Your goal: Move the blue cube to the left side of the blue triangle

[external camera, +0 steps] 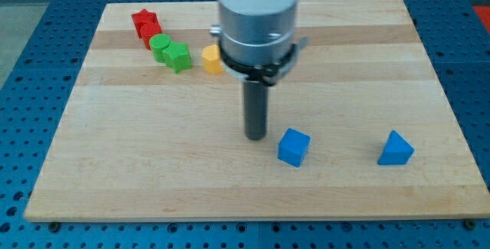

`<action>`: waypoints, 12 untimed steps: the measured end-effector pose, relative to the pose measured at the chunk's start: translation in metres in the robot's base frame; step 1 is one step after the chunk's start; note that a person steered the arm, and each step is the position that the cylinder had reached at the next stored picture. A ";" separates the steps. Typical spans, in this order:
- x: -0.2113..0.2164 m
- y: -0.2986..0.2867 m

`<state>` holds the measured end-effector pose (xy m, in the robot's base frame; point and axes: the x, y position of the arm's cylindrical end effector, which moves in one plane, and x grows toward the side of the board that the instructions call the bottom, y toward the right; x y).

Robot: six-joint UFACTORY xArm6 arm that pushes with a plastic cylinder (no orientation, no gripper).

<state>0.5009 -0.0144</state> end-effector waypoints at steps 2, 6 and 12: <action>0.052 -0.013; 0.048 0.005; 0.045 0.104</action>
<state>0.5456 0.0899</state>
